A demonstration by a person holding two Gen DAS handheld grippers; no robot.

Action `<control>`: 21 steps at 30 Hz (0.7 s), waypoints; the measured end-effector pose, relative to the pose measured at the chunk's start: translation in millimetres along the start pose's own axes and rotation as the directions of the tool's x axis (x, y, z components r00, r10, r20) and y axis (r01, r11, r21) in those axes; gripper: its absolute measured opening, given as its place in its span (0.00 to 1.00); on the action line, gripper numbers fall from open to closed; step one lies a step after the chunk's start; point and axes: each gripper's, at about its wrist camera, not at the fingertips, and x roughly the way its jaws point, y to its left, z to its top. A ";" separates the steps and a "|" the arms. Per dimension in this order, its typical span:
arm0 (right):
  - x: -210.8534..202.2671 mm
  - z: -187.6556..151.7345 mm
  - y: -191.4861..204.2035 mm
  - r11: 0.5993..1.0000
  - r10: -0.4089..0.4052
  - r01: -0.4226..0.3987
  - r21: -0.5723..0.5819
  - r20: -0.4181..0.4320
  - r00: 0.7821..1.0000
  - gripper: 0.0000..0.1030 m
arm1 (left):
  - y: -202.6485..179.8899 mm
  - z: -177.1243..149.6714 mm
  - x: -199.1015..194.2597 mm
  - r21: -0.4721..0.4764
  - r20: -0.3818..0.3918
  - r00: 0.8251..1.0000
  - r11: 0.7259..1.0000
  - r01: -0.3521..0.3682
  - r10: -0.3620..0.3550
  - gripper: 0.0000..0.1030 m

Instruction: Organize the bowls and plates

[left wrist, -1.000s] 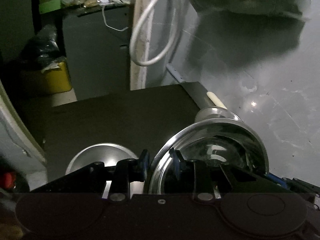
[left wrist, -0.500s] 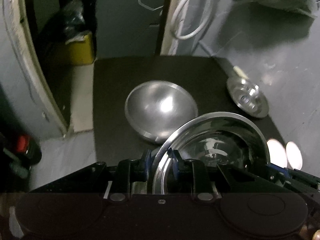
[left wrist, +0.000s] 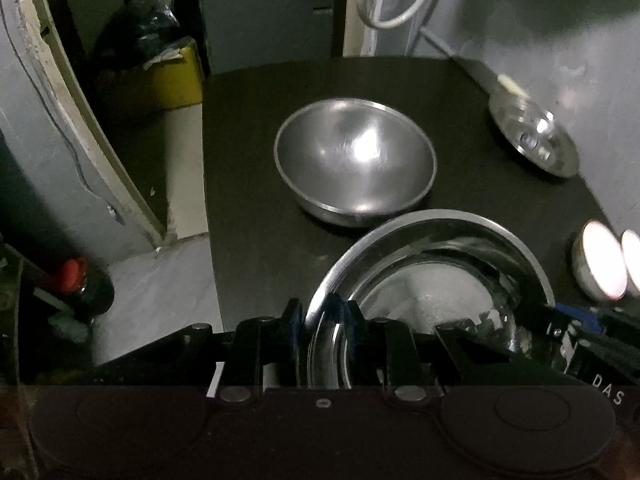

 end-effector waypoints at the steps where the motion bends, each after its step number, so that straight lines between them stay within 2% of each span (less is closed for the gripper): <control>1: 1.3 -0.7 1.1 1.000 -0.005 0.005 -0.005 -0.005 1.000 0.11 | -0.4 -1.1 1.9 0.004 -0.006 1.000 1.000 -0.005 0.005 0.24; 6: 7.2 -3.2 4.9 0.999 -0.018 0.018 -0.032 0.002 1.000 0.12 | -1.8 -6.0 12.1 0.007 -0.022 0.999 1.000 -0.026 0.026 0.23; 10: 11.9 -2.0 9.6 0.998 -0.028 0.029 -0.059 0.021 0.999 0.14 | -5.4 -9.3 14.1 0.018 -0.007 0.999 0.999 -0.045 0.046 0.24; 12: 14.0 -1.7 10.1 0.997 -0.032 0.033 -0.068 0.020 0.999 0.21 | -4.4 -10.6 15.1 0.008 -0.009 0.999 0.999 -0.038 0.038 0.24; 14: 14.5 -3.5 9.9 0.997 -0.025 0.027 -0.067 0.025 0.999 0.23 | -2.2 -13.3 13.4 -0.005 -0.009 0.999 0.999 -0.036 0.036 0.24; 16: 12.8 -4.1 9.8 0.997 -0.028 0.030 -0.067 0.033 0.999 0.28 | -0.6 -16.6 9.6 -0.013 0.002 1.000 0.999 -0.031 0.031 0.29; 17: 10.5 -5.4 10.2 0.997 -0.029 0.031 -0.068 0.041 0.999 0.35 | 0.6 -18.3 6.7 -0.020 0.012 1.000 0.999 -0.026 0.026 0.35; 18: 7.9 -5.8 9.8 0.997 -0.030 0.033 -0.068 0.048 0.998 0.44 | 1.4 -20.1 3.5 -0.028 0.025 0.999 0.999 -0.023 0.024 0.43; 19: 4.8 -7.0 10.0 0.997 -0.033 0.037 -0.068 0.056 0.998 0.48 | 2.1 -22.2 -0.1 -0.034 0.040 0.999 0.999 -0.021 0.022 0.54; 20: -0.2 -8.5 10.4 0.997 -0.036 0.040 -0.067 0.067 0.997 0.54 | 3.0 -24.8 -5.3 -0.042 0.063 0.998 0.999 -0.020 0.022 0.60; 21: -5.2 -9.3 10.7 0.997 -0.035 0.041 -0.068 0.077 0.996 0.59 | 3.6 -27.5 -10.8 -0.051 0.090 0.996 0.998 -0.021 0.026 0.71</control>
